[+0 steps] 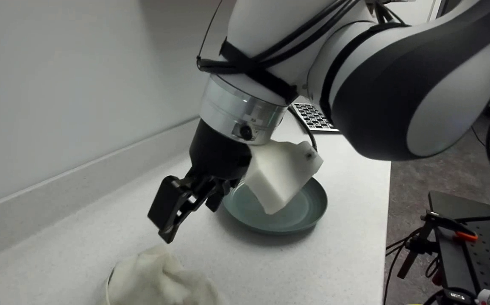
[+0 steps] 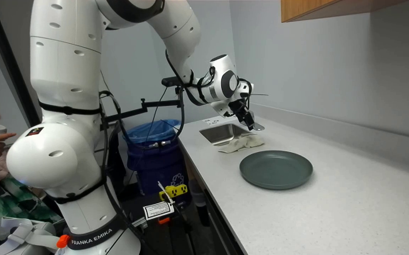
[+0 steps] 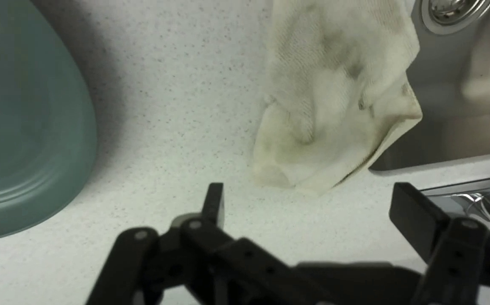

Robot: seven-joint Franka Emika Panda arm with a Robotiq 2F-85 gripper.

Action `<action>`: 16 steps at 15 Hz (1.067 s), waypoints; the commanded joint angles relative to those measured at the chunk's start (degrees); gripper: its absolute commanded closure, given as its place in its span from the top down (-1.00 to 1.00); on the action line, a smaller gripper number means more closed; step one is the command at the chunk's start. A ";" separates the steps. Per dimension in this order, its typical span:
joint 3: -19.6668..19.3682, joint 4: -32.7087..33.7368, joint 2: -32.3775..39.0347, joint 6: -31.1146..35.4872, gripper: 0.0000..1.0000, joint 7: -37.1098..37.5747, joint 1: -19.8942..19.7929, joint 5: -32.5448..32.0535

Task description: Pick up the cloth from the table, wipe the grey plate with it and put the cloth back on the table.

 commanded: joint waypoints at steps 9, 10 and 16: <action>-9.96 -14.58 -26.16 -12.69 1.00 -23.38 4.70 19.47; -10.21 -15.50 -28.41 -13.86 1.00 -22.40 4.87 18.37; -8.46 -19.76 -39.97 -20.18 1.00 -19.61 3.67 15.59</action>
